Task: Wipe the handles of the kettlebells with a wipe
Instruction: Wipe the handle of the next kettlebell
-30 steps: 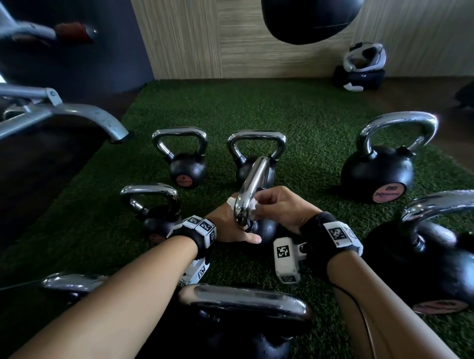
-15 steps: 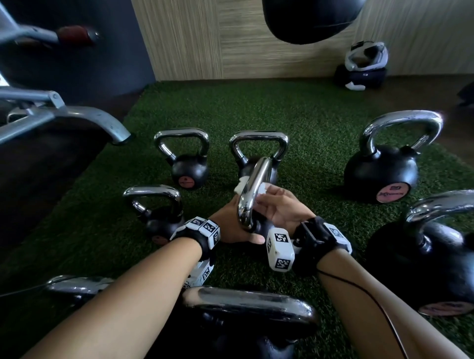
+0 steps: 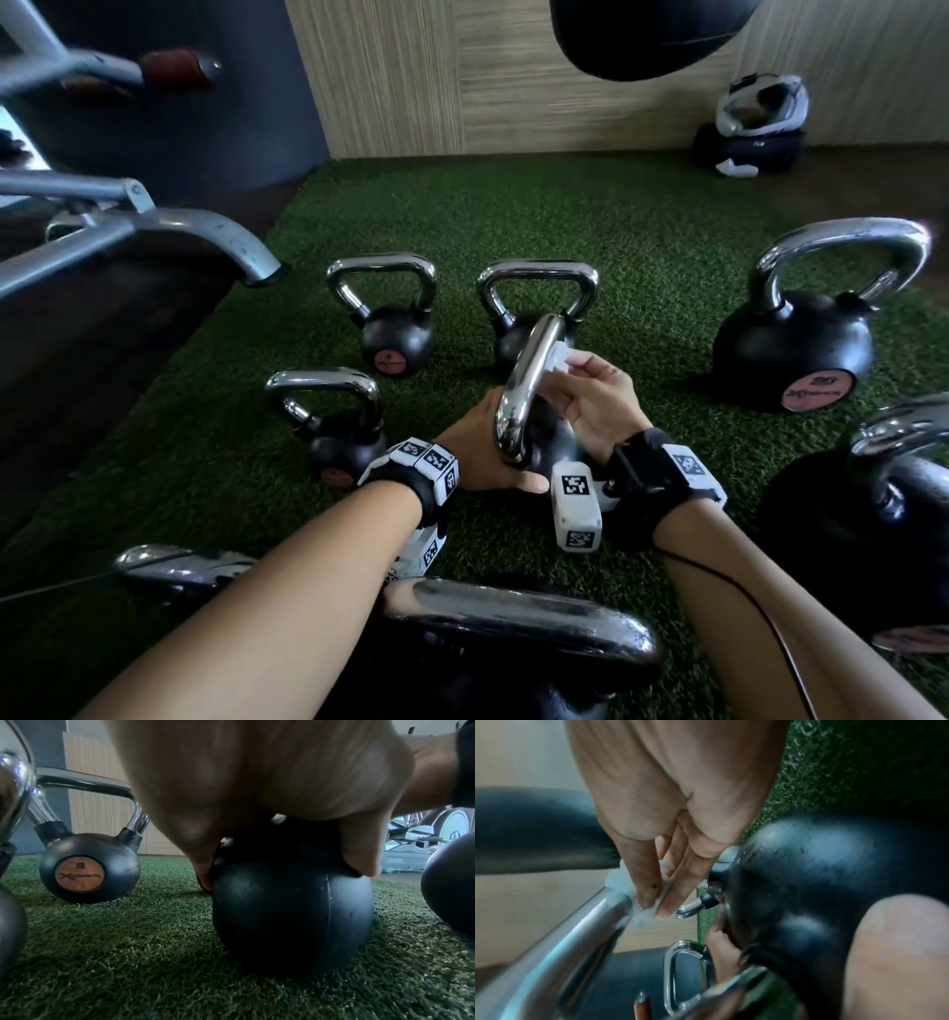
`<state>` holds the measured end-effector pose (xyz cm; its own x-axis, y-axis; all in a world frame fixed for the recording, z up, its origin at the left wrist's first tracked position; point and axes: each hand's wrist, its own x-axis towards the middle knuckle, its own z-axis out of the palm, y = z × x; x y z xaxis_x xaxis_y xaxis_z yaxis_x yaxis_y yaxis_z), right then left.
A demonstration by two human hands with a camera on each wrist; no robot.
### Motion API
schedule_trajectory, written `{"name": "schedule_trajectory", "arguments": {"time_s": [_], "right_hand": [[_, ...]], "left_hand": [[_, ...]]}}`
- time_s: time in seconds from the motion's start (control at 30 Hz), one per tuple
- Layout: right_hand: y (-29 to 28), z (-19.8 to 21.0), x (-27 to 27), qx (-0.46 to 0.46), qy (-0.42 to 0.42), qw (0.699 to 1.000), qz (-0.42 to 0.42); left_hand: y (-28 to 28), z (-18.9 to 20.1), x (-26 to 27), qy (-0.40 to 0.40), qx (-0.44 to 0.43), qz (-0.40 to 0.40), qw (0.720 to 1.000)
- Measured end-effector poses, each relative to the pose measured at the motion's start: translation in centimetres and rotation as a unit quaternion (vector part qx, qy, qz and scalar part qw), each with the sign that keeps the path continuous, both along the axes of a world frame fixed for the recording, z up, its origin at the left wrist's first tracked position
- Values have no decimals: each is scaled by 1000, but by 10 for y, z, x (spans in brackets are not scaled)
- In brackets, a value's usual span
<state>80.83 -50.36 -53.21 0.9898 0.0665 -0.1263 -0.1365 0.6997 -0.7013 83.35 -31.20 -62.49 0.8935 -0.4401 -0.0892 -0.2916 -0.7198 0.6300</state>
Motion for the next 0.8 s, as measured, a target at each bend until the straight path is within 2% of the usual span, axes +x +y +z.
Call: {"name": "schedule_trajectory", "arguments": {"time_s": [0.1, 0.17, 0.27, 0.37, 0.5, 0.7, 0.8], "right_hand": [[-1, 6, -4, -137, -43, 989, -27], [0, 10, 3, -251, -50, 962, -91], [1, 12, 17, -351, -19, 921, -167], [3, 9, 23, -449, -9, 870, -206], [12, 9, 23, -463, 37, 865, -189], [16, 16, 21, -556, 22, 811, -181], [16, 16, 24, -565, 45, 811, -145]], "left_hand": [[-1, 0, 3, 13, 3, 12, 1000], [0, -1, 5, 6, 7, 13, 1000], [2, -6, 8, -10, -4, 9, 1000], [2, -11, 12, -2, 4, 28, 1000], [1, -15, 14, -29, -2, 40, 999], [-1, 0, 1, -11, 16, 49, 999], [-7, 21, -12, -21, 30, 24, 999]]}}
